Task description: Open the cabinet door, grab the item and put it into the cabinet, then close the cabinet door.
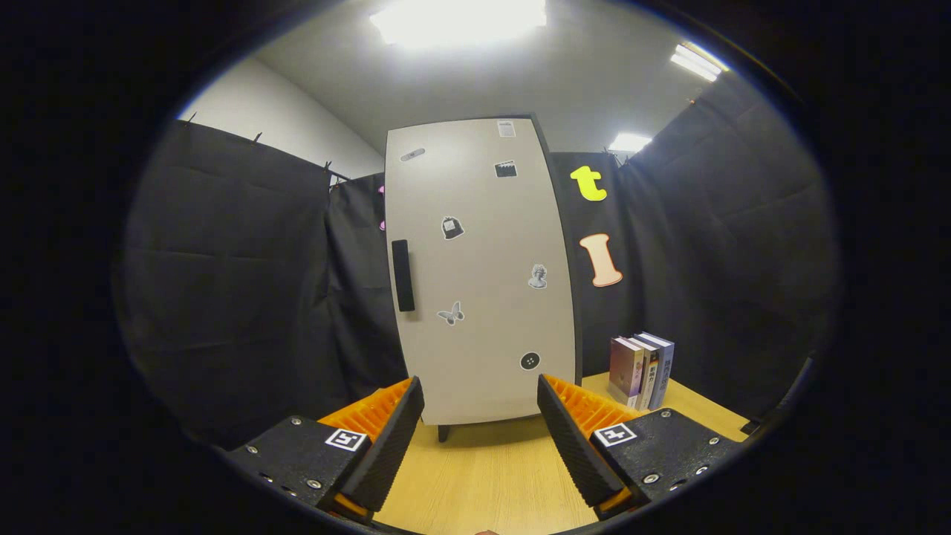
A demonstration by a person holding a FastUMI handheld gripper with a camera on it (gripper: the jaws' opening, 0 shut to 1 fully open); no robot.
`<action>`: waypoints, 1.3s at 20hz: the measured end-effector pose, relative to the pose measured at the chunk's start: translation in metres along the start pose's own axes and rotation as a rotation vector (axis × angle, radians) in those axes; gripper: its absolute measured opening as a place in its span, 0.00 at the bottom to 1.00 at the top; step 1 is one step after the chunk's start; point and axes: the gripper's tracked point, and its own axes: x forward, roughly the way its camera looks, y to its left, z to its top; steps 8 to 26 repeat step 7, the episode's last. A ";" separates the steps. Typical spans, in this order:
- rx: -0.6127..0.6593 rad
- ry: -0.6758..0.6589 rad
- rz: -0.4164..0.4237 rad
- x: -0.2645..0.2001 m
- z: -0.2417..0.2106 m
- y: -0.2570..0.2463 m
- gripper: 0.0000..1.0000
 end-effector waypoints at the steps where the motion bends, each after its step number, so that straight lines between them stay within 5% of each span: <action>1: 0.001 0.004 0.001 0.001 -0.001 0.000 0.95; 26: 0.010 -0.027 -0.001 -0.003 0.009 -0.005 0.95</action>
